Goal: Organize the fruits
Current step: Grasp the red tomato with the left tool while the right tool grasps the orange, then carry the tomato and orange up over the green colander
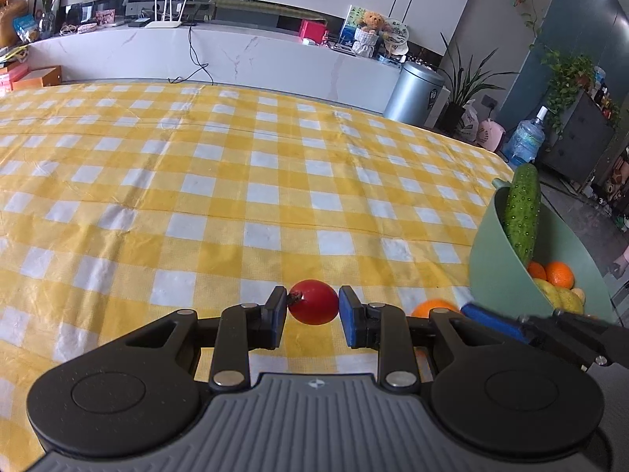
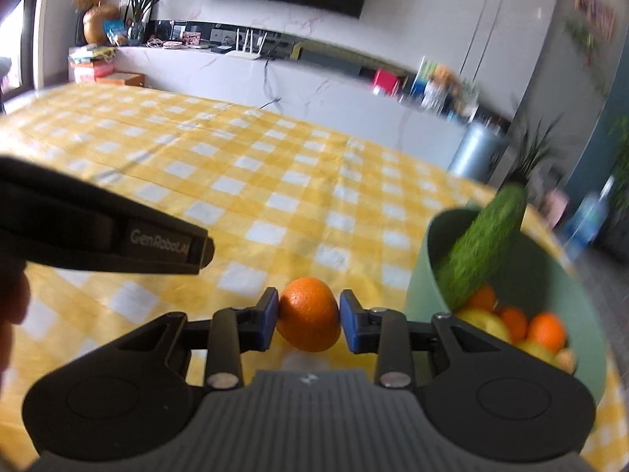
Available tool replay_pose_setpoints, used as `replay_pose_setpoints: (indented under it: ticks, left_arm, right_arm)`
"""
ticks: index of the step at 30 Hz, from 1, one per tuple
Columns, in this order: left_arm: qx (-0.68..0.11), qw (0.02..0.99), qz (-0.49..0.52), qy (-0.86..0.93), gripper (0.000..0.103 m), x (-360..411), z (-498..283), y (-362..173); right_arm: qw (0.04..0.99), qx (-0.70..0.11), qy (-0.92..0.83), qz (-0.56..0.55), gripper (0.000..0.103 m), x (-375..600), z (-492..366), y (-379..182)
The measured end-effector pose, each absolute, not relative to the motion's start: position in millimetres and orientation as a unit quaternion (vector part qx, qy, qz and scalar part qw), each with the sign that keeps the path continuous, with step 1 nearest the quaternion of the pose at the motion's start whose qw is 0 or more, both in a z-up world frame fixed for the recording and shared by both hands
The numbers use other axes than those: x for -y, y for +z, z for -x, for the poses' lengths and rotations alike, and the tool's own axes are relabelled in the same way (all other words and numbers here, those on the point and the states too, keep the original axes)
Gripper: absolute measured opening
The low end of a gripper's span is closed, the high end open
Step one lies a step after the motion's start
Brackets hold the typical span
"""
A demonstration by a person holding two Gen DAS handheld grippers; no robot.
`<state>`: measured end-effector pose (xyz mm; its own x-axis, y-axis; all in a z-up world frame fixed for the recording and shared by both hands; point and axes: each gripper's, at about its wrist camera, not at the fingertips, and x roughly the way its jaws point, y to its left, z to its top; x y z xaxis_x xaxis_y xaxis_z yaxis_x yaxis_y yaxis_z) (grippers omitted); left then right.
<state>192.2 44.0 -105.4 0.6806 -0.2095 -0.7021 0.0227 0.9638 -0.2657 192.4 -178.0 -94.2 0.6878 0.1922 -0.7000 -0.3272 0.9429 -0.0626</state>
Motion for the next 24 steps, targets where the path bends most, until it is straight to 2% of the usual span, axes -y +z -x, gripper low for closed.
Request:
replay_pose_setpoints:
  ticks: [3, 5, 16, 24]
  left_arm:
    - [-0.401, 0.905, 0.124, -0.070, 0.032, -43, -185, -105]
    - [-0.404, 0.904, 0.119, -0.072, 0.032, -40, -182, -105]
    - [-0.403, 0.905, 0.122, -0.063, 0.032, -38, -168, -93]
    - [-0.395, 0.910, 0.114, -0.060, 0.032, -28, -155, -77]
  right_arm:
    - [0.898, -0.413, 0.152, 0.012, 0.031, 197, -189, -94]
    - [0.897, -0.413, 0.157, -0.004, 0.031, 202, -182, -97]
    - [0.892, -0.412, 0.184, 0.019, 0.038, 194, -178, -106]
    - [0.893, -0.409, 0.189, -0.007, 0.037, 206, -173, -99]
